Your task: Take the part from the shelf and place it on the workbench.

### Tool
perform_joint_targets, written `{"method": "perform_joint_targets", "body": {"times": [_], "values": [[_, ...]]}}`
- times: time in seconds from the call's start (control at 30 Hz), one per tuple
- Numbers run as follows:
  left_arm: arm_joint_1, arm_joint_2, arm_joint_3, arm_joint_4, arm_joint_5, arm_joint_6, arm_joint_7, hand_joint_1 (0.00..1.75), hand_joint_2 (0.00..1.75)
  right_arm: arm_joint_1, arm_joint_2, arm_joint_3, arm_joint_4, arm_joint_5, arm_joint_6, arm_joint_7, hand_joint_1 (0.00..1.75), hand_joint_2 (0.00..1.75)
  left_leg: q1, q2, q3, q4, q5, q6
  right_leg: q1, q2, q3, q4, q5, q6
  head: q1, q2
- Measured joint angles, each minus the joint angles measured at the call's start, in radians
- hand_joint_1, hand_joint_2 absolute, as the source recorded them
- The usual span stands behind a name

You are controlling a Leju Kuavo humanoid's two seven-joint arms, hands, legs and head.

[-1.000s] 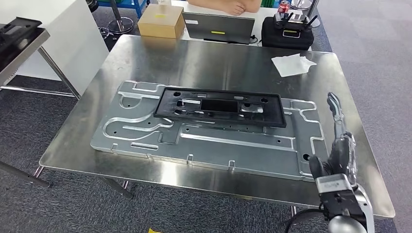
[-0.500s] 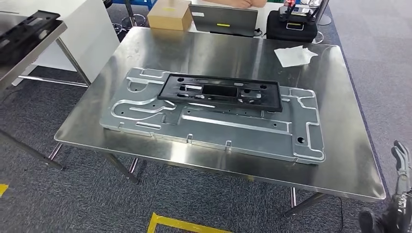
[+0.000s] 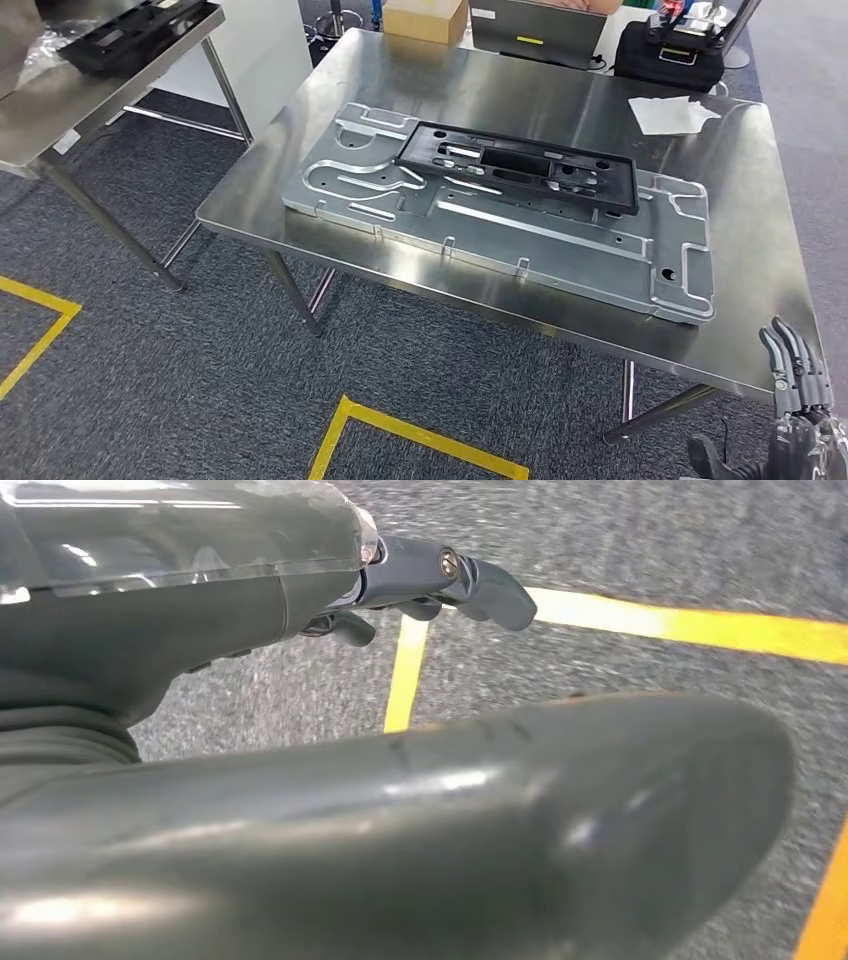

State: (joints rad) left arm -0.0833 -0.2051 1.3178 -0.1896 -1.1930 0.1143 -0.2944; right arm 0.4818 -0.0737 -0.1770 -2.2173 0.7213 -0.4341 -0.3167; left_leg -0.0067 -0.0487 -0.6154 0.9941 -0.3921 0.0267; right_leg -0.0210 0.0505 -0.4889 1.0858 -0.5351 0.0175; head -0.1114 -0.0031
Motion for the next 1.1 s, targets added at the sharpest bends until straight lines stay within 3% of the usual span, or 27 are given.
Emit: {"method": "perform_joint_targets", "body": {"times": [0.07,0.13,0.17,0.2,0.23,0.3,0.33,0.37,0.4,0.47,0.53,0.57,0.63,0.7,0.73,0.8,0.83,0.87,0.9,0.93,1.0,1.03,1.1], "values": [[-0.003,-0.010,0.001,0.000,0.006,0.018,-0.006,0.00,0.00,-0.006,0.005,0.008,0.018,0.011,0.000,0.007,0.00,0.00,-0.001,-0.021,-0.018,0.008,0.019,-0.011,0.002,0.031,0.060,-0.099,-0.024,-0.008,0.000,0.000],[-0.003,-0.018,0.002,0.000,0.011,0.031,-0.011,0.00,0.00,-0.013,0.008,0.018,0.037,0.017,0.001,0.018,0.00,0.00,-0.001,-0.040,-0.028,0.008,0.037,-0.023,0.003,0.011,0.057,-0.111,-0.019,-0.017,0.000,0.000],[-0.002,-0.020,0.004,0.000,0.017,0.034,-0.015,0.00,0.00,-0.016,0.009,0.024,0.046,0.018,0.002,0.022,0.00,0.00,0.000,-0.035,-0.035,0.015,0.028,-0.027,0.002,-0.003,0.049,-0.112,-0.010,-0.026,0.000,0.000],[-0.002,-0.021,0.008,0.000,0.026,0.035,-0.019,0.00,0.00,-0.017,0.010,0.029,0.054,0.017,0.004,0.026,0.00,0.00,0.001,-0.020,-0.047,0.039,-0.002,-0.031,0.001,-0.018,0.039,-0.113,0.000,-0.035,-0.001,0.000],[-0.001,-0.022,0.013,0.000,0.036,0.033,-0.026,0.00,0.00,-0.018,0.011,0.034,0.062,0.016,0.004,0.031,0.00,0.00,0.005,0.002,-0.062,0.082,-0.050,-0.035,-0.001,-0.033,0.027,-0.114,0.011,-0.041,-0.001,0.000],[0.000,-0.019,0.022,0.000,0.043,0.015,-0.042,0.00,0.00,-0.014,0.015,0.038,0.075,0.017,0.005,0.042,0.00,0.00,0.011,0.033,-0.091,0.210,-0.154,-0.046,0.001,-0.062,0.001,-0.112,0.031,-0.045,-0.001,0.000],[0.002,-0.016,0.024,0.000,0.040,-0.001,-0.050,0.00,0.00,-0.011,0.017,0.039,0.082,0.017,0.007,0.047,0.00,0.00,0.015,0.037,-0.096,0.268,-0.175,-0.052,0.001,-0.076,-0.013,-0.111,0.041,-0.044,-0.001,0.000],[0.005,-0.010,0.025,0.000,0.034,-0.018,-0.057,0.00,0.00,-0.007,0.021,0.039,0.087,0.017,0.014,0.050,0.00,0.00,0.018,0.040,-0.091,0.303,-0.170,-0.058,0.001,-0.090,-0.027,-0.108,0.049,-0.043,-0.001,0.000],[0.009,-0.005,0.025,0.000,0.030,-0.031,-0.063,0.00,0.00,-0.004,0.024,0.039,0.094,0.017,0.025,0.050,0.00,0.00,0.021,0.043,-0.069,0.307,-0.143,-0.061,0.001,-0.104,-0.041,-0.104,0.057,-0.040,-0.001,0.000],[0.019,0.004,0.025,0.000,0.022,-0.044,-0.071,0.00,0.00,-0.003,0.032,0.039,0.111,0.025,0.054,0.053,0.00,0.00,0.023,0.065,0.024,0.214,-0.092,-0.060,0.001,-0.126,-0.066,-0.093,0.069,-0.034,-0.001,0.000],[0.023,0.010,0.025,-0.001,0.018,-0.046,-0.074,0.00,0.00,-0.005,0.042,0.039,0.138,0.045,0.074,0.060,0.00,0.00,0.016,0.099,0.136,0.056,-0.105,-0.048,0.003,-0.146,-0.079,-0.084,0.079,-0.024,-0.001,0.000],[0.022,0.012,0.025,-0.001,0.017,-0.045,-0.075,0.00,0.00,-0.008,0.047,0.039,0.156,0.055,0.080,0.064,0.00,0.00,0.011,0.109,0.166,0.002,-0.122,-0.041,0.004,-0.157,-0.082,-0.082,0.085,-0.018,-0.001,0.000],[0.024,0.014,0.025,-0.002,0.016,-0.042,-0.075,0.00,0.00,-0.017,0.056,0.043,0.194,0.063,0.097,0.075,0.00,0.00,0.006,0.098,0.172,-0.038,-0.131,-0.026,0.004,-0.180,-0.086,-0.084,0.098,-0.004,-0.001,0.000],[0.030,0.014,0.025,-0.002,0.013,-0.038,-0.074,0.00,0.00,-0.024,0.061,0.047,0.240,0.056,0.121,0.090,0.00,0.00,0.009,0.081,0.157,-0.047,-0.114,-0.009,0.000,-0.157,-0.095,-0.069,0.079,0.007,-0.001,0.000],[0.032,0.014,0.025,-0.002,0.010,-0.036,-0.072,0.00,0.00,-0.028,0.064,0.049,0.272,0.054,0.130,0.098,0.00,0.00,0.011,0.073,0.149,-0.052,-0.103,-0.001,-0.001,-0.128,-0.107,-0.037,0.044,0.011,0.000,0.000],[0.032,0.013,0.024,-0.002,0.000,-0.031,-0.064,0.00,0.00,-0.042,0.072,0.050,0.365,0.059,0.147,0.116,0.00,0.00,0.009,0.057,0.126,-0.051,-0.085,0.009,-0.002,-0.073,-0.145,0.081,-0.046,0.012,0.000,0.000],[0.032,0.013,0.023,-0.002,-0.005,-0.029,-0.059,0.00,0.00,-0.052,0.078,0.050,0.422,0.061,0.156,0.123,0.00,0.00,0.007,0.047,0.114,-0.049,-0.077,0.010,-0.002,-0.061,-0.161,0.141,-0.074,0.012,0.000,0.000],[0.033,0.013,0.022,-0.002,-0.011,-0.026,-0.055,0.00,0.00,-0.068,0.085,0.050,0.485,0.061,0.164,0.128,0.00,0.00,0.005,0.036,0.104,-0.046,-0.069,0.010,-0.001,-0.056,-0.166,0.176,-0.077,0.010,0.000,0.000],[0.034,0.013,0.020,-0.002,-0.017,-0.023,-0.052,0.00,0.00,-0.090,0.093,0.049,0.562,0.063,0.163,0.128,0.00,0.00,0.004,0.025,0.094,-0.041,-0.063,0.009,-0.001,-0.054,-0.153,0.174,-0.058,0.008,0.000,0.000],[0.035,0.014,0.018,-0.002,-0.023,-0.020,-0.052,0.00,0.00,-0.118,0.101,0.048,0.650,0.070,0.151,0.127,0.00,0.00,0.004,0.015,0.084,-0.035,-0.058,0.007,0.000,-0.050,-0.120,0.132,-0.028,0.005,0.000,0.000],[0.037,0.013,0.010,-0.001,-0.035,-0.015,-0.058,0.00,0.00,-0.183,0.111,0.045,0.852,0.109,0.099,0.129,0.00,0.00,0.003,-0.005,0.064,-0.020,-0.050,0.000,-0.001,-0.019,-0.032,-0.009,0.010,-0.003,0.000,0.000],[0.036,0.014,0.006,-0.001,-0.040,-0.012,-0.065,0.00,0.00,-0.214,0.113,0.045,0.956,0.133,0.063,0.130,0.00,0.00,0.003,-0.014,0.056,-0.014,-0.047,-0.004,-0.001,-0.003,-0.001,-0.063,0.014,-0.006,0.000,0.000],[0.037,0.014,-0.002,-0.001,-0.048,-0.005,-0.081,0.00,0.00,-0.276,0.113,0.045,1.168,0.169,-0.013,0.131,0.00,0.00,0.003,-0.032,0.044,-0.007,-0.038,-0.016,0.003,0.008,0.017,-0.100,0.006,-0.013,-0.001,0.000]]}}
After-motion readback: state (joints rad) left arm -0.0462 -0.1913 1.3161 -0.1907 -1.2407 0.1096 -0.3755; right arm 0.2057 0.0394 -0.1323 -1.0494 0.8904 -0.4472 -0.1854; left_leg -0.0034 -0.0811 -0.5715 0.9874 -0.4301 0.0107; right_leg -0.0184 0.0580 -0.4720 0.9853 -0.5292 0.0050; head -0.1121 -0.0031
